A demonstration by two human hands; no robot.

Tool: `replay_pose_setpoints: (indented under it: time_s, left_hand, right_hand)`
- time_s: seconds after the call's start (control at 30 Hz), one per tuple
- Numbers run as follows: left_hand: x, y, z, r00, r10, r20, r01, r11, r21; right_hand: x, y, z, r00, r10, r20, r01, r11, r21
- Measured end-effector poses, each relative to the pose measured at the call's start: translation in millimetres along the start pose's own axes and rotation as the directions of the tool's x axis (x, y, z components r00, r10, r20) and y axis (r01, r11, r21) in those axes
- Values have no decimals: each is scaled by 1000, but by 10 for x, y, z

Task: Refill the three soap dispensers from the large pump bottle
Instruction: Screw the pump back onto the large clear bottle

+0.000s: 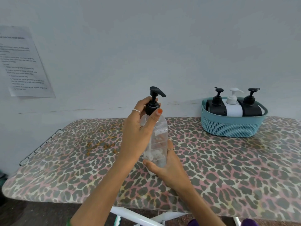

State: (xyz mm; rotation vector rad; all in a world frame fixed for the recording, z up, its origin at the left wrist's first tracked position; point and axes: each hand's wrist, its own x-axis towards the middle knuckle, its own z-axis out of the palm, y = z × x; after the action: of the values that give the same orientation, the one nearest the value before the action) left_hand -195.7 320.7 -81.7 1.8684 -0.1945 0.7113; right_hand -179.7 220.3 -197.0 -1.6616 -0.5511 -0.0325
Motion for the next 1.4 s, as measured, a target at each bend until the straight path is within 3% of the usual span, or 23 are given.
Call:
replay_pose_setpoints:
  time_s: [0.3,0.47,0.63,0.8,0.97,1.07,1.27,1.4]
  left_hand:
    - [34,5,-48,998,26,57,-26,1000,3]
    - [64,5,-85,990,64,123,-76,992,96]
    - [173,69,-188,962,20,273,-67,984,164]
    - [355,196,-371,885,-107,453,3,975,224]
    - [409,258,-399,926,-109,361,-51,913,406]
    - [413,243,-381,929,-103,355,-51,915,399]
    - [511,228,-455,805,-149,575,-27,958,285]
    - [553,257,-480,748,-192,635,1,958,288]
  right_hand:
    - [-9,-10,-1,1000,0,-4,0,1000,-12]
    - [-9,-13,0,1000,11,0,-11,1000,-17]
    - [-10,-2,-8,1000,26,-4,-26,999,-18]
    - [-22,-1,-15,999,34,11,-34,999,-14]
    - [-20,-8,-14,1000,29,5,-29,999,-23]
    - [-24,7,-11,1000,23,-1,-23,1000,-18]
    - [-17,-8,-13,1000,22,6,-22,999,-36]
    - [-21,-5,-8,1000,14,4,-14,999,-36]
